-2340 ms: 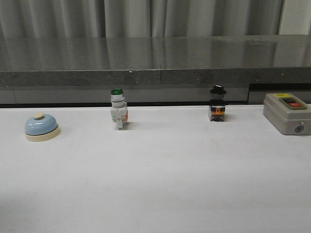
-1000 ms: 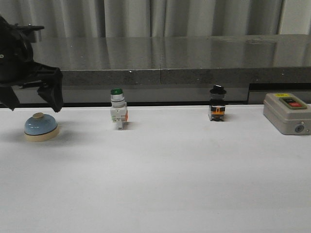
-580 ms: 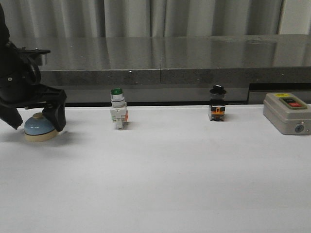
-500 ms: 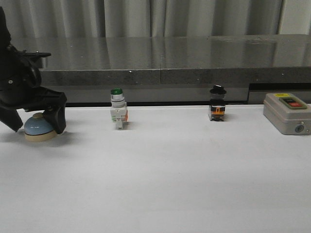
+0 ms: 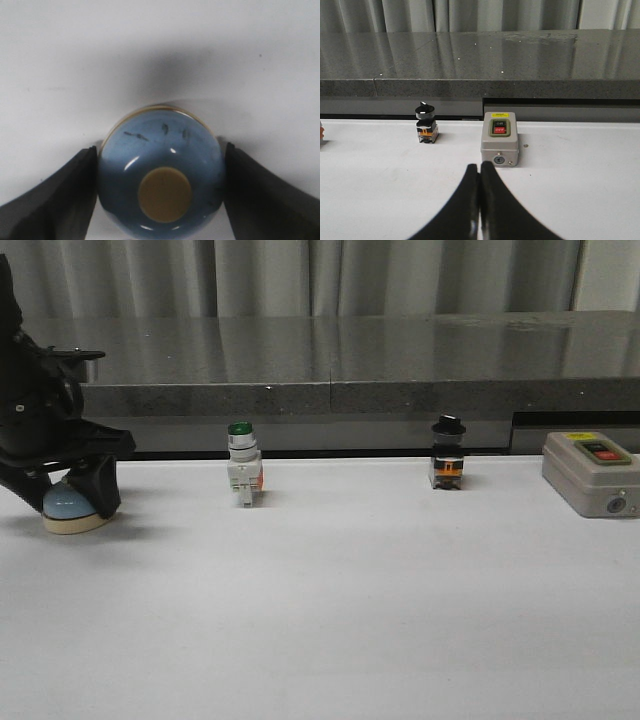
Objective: Place and press bell with both arms
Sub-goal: 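Lift the bell with the left gripper and carry it toward table center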
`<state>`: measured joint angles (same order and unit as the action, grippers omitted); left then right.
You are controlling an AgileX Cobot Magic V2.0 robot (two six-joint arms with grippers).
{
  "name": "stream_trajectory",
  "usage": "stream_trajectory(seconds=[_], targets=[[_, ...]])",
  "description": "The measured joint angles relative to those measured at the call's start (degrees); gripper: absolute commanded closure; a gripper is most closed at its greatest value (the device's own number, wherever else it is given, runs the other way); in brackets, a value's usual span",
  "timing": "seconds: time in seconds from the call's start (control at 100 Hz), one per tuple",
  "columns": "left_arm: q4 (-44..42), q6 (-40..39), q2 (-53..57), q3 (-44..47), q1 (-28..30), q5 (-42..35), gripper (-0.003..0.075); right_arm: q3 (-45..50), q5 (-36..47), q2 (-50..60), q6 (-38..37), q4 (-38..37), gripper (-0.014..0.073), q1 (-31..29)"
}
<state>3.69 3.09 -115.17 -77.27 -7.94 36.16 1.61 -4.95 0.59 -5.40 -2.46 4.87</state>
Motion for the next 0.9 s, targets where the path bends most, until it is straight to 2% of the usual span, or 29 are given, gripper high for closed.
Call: stream_trajectory(seconds=[0.34, 0.49, 0.76, 0.9], targets=[[0.61, 0.00, 9.70, 0.00, -0.08, 10.80, 0.0503, 0.00, 0.00, 0.00, 0.00, 0.00, 0.0658, 0.00], [0.73, 0.00, 14.38, 0.00, -2.01, 13.74, 0.0503, 0.00, 0.00, 0.00, 0.00, 0.00, 0.0658, 0.00], [0.98, 0.00, 16.25, 0.00, -12.22, 14.40, 0.0503, 0.00, 0.00, 0.00, 0.00, 0.00, 0.0658, 0.00], [1.21, 0.00, 14.40, 0.00, -18.90, 11.90, 0.0503, 0.00, 0.00, 0.00, 0.00, 0.00, 0.0658, 0.00]])
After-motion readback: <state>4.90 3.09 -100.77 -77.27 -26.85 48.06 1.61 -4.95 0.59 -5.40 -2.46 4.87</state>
